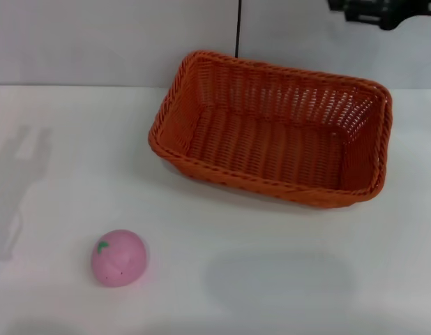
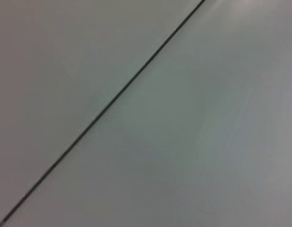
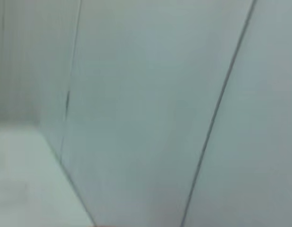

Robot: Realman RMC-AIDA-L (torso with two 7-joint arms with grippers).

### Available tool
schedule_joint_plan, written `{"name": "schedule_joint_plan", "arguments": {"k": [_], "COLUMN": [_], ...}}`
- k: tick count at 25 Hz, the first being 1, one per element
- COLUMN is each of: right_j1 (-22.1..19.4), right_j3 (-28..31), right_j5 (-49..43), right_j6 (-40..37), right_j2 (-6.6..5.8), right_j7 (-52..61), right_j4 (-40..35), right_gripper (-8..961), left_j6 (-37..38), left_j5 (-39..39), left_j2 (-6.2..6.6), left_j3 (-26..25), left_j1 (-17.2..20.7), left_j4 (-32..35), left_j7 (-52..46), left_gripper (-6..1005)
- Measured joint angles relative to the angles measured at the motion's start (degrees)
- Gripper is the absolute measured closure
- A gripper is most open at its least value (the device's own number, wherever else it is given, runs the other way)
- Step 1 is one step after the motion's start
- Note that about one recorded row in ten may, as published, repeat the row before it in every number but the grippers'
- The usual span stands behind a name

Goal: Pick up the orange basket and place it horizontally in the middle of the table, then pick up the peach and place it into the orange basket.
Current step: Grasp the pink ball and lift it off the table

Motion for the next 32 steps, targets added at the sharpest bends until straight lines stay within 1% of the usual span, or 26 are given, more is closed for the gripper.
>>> {"name": "schedule_joint_plan", "arguments": {"k": [2, 3, 4, 5, 6, 7, 8, 10, 11, 13, 15, 16, 17, 20, 22, 25, 32], "right_j1": [-4.52, -7.29, -9.29, -11.38, -12.76, -14.74, -15.85, -17.94, -18.56, -19.42, -20.12, -20.64, -21.1, -22.51, -23.35, -23.87, -23.55], "right_j3": [1.47, 2.59, 3.39, 4.02, 4.36, 4.78, 5.03, 6.99, 8.93, 13.25, 17.95, 20.75, 22.72, 27.52, 31.22, 35.08, 36.51], "right_j5": [8.56, 14.11, 18.67, 23.2, 26.4, 31.25, 33.72, 39.2, 40.55, 41.7, 41.86, 41.91, 41.93, 42.0, 42.05, 42.09, 42.12], "right_j6": [-1.71, -3.36, -5.06, -7.31, -9.12, -12.13, -13.84, -18.28, -20.03, -22.42, -23.25, -23.35, -23.44, -24.29, -25.49, -26.39, -26.44], "right_j2": [1.2, 1.92, 2.37, 2.83, 2.93, 3.01, 3.02, 2.94, 2.94, 2.94, 2.93, 2.87, 2.85, 2.75, 2.71, 2.68, 2.09], "right_j7": [-3.03, -5.15, -6.86, -8.93, -10.29, -12.54, -14.01, -18.36, -20.53, -24.22, -26.92, -27.93, -28.25, -28.39, -27.94, -27.37, -26.47], "right_j4": [0.27, 1.31, 2.65, 4.79, 6.99, 10.98, 13.91, 22.65, 26.58, 33.05, 37.89, 40.1, 40.93, 42.03, 42.19, 42.63, 43.54], "right_gripper": [413, 412, 412, 412, 412, 413, 413, 413, 413, 413, 412, 412, 412, 412, 412, 413, 413], "left_j6": [0.03, 0.05, 0.06, 0.08, 0.08, 0.08, 0.09, 0.09, 0.09, 0.18, 0.32, 0.45, 0.63, 1.74, 2.69, 4.14, 8.25], "left_j5": [0.57, 1.46, 2.38, 3.78, 5.36, 7.05, 9.53, 15.15, 18.55, 25.04, 33.12, 36.4, 39.69, 45.62, 47.41, 49.1, 50.01], "left_j2": [0.77, 1.58, 2.38, 3.46, 4.58, 5.52, 6.6, 8.56, 9.69, 11.38, 12.83, 13.26, 13.61, 13.88, 13.77, 13.3, 12.51], "left_j3": [1.75, 3.16, 4.1, 5.05, 5.69, 6.06, 6.28, 6.58, 6.7, 6.83, 6.83, 6.78, 6.57, 6.12, 6.11, 6.11, 6.61], "left_j1": [0.0, 0.03, 0.06, 0.11, 0.14, 0.14, 0.1, -0.2, -0.4, -0.62, -0.71, -0.81, -0.99, -1.67, -1.87, -1.91, -1.67], "left_j4": [-0.2, -0.33, -0.44, -0.47, -0.52, -0.58, -0.76, -1.3, -1.85, -3.34, -5.75, -6.74, -7.49, -7.85, -7.84, -8.05, -7.56], "left_j7": [0.6, 1.06, 1.44, 1.78, 2.04, 2.22, 2.52, 3.16, 3.37, 3.54, 3.59, 3.47, 3.23, 2.43, 2.22, 2.13, 1.64], "left_gripper": [492, 492, 493, 493, 493, 493, 493, 493, 493, 493, 493, 492, 491, 488, 487, 484, 477]}}
